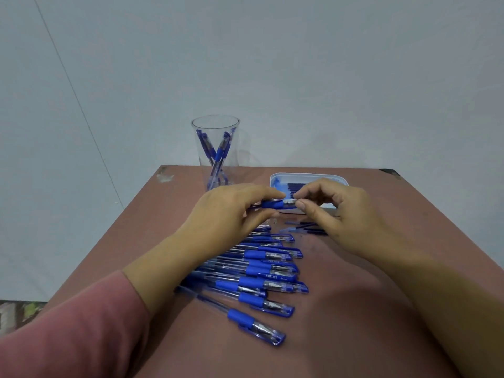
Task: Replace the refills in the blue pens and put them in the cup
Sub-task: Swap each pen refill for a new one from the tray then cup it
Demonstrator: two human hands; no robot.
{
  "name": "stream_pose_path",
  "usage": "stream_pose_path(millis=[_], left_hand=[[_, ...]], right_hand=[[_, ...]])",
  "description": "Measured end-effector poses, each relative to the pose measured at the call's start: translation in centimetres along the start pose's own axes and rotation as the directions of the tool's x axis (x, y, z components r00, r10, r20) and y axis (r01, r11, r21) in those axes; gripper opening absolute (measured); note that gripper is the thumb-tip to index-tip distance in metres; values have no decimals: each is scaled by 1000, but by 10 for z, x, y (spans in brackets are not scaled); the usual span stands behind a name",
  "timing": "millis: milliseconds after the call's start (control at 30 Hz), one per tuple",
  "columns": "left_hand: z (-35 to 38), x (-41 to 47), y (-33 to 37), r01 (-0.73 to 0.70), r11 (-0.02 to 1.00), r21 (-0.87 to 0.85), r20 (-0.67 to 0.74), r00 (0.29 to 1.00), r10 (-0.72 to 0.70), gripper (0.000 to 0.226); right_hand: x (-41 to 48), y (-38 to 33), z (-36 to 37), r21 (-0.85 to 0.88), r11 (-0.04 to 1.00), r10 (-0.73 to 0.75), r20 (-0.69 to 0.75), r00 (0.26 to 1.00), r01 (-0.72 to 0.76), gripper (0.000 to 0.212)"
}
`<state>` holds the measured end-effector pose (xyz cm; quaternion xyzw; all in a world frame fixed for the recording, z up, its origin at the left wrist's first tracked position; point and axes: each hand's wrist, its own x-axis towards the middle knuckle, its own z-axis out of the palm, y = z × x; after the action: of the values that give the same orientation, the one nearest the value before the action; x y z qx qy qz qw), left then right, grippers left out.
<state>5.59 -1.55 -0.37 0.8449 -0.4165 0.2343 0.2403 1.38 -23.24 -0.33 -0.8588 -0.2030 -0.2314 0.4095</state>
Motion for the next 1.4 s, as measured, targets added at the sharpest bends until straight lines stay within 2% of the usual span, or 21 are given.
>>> stream_pose_path(millis=[233,400,633,867,1000,1133,1300,1400], left_hand=[[5,-10,-6,16,996,-87,-37,999,-19,31],[4,-11,-5,21,997,-78,-15,1000,-23,27],[-3,-14,-4,27,994,-106,-25,999,-30,26],[-7,-13,-5,76,978,-195,49,996,-68,24],[-10,-16,-11,89,977,-195,44,996,-82,28],[-8,-16,-17,68,992,-107,55,996,-63,32],[-10,-17,-23,72,994,-82,33,997,-69,22],[-9,-17,-23,35,996,-79,46,998,-32,29]], right_hand=[[0,3,7,-87,986,-141,52,989,145,20],[0,3,9,-149,966,-206,38,978,209,18],[3,-6,12,-159,953,-262,6,965,260,14],[0,-7,11,-203,932,-308,-15,951,299,10],[1,1,-7,-201,956,-227,-40,973,215,10],[2,12,-20,-242,970,0,108,994,26,14],[0,15,-30,-337,941,127,273,953,-29,13],[-2,13,-34,-351,933,206,354,912,-75,10]])
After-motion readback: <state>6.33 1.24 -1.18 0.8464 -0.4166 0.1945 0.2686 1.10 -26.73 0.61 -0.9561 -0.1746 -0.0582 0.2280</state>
